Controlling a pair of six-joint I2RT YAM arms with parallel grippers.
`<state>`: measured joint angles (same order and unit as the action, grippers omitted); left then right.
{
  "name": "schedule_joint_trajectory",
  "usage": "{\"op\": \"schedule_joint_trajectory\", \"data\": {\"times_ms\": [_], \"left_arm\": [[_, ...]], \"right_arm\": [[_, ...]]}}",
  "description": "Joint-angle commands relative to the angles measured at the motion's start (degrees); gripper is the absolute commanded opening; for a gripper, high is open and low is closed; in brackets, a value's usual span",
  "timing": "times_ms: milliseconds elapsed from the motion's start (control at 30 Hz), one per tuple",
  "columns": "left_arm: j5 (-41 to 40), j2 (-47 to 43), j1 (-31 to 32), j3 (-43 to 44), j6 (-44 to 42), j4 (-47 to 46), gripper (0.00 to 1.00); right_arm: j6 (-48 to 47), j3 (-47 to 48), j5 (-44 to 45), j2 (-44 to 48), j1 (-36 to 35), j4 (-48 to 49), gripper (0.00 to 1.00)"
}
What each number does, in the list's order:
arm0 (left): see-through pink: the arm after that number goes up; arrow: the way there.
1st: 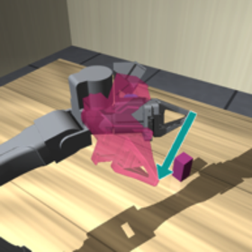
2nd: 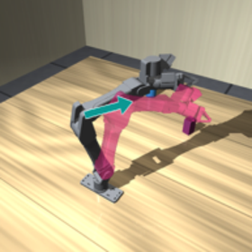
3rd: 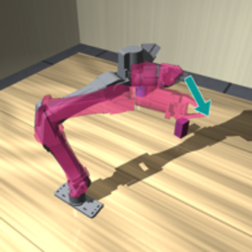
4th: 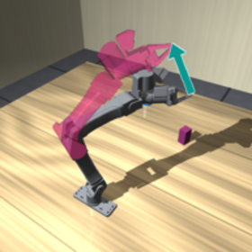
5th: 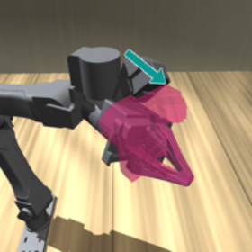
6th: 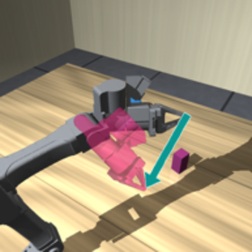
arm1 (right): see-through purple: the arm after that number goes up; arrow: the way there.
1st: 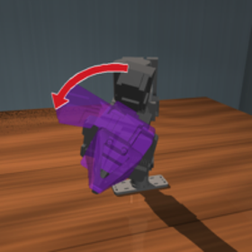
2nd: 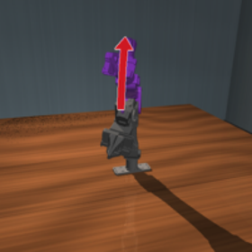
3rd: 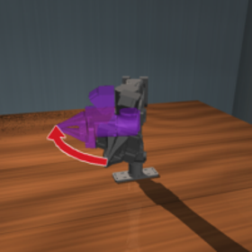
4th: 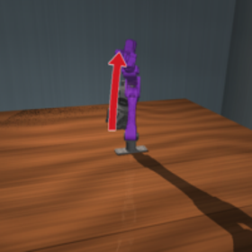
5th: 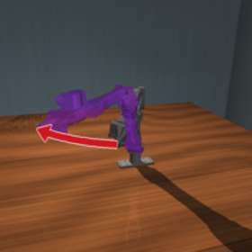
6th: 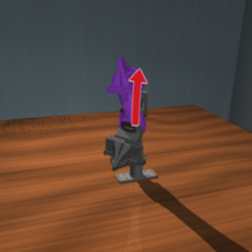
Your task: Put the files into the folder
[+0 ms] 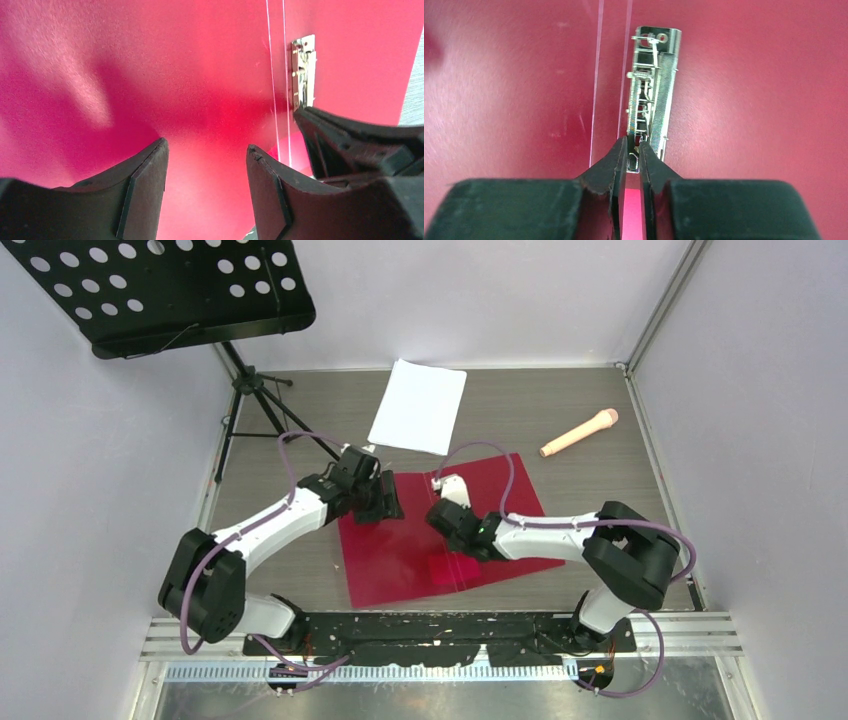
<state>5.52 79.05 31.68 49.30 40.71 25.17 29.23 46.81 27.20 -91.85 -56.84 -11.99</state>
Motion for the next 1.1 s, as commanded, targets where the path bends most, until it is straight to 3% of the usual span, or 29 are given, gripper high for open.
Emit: {"op": "schedule_joint_trajectory", "data": {"times_ms": [0, 233, 500, 800, 933, 967, 1067], "left_arm": [[1.74, -0.04, 0.27, -1.44, 0.69, -4.63, 0.58], [12.09, 7.95, 1.29, -1.72, 4.96, -15.02, 0.55], [18.34, 14.6, 1.54, 0.85, 14.7, -27.25, 0.53], [20.08, 25.62, 1.51, 3.02, 22.27, -37.25, 0.28], [17.34, 28.4, 1.57, 4.03, 22.37, -33.66, 0.07], [15.71, 28.55, 1.76, 4.54, 21.89, -31.21, 0.0], [9.17, 28.54, 2.48, 7.51, 19.39, -18.62, 0.0]], "right_arm": [[0.32, -2.75, 0.13, 0.83, -5.9, 0.78, 0.15], [3.76, -5.17, -0.16, 0.49, -8.09, 2.37, 0.14], [-1.63, -9.31, -2.6, 4.04, -8.12, 9.54, 0.14], [-2.61, -10.61, -4.41, 5.3, -8.03, 11.53, 0.14], [-2.5, -10.84, -5.4, 5.61, -7.71, 11.66, 0.17], [-2.2, -10.96, -6.02, 5.8, -7.35, 11.65, 0.22], [-1.29, -11.43, -8.92, 8.41, -5.83, 11.62, 0.38]]}}
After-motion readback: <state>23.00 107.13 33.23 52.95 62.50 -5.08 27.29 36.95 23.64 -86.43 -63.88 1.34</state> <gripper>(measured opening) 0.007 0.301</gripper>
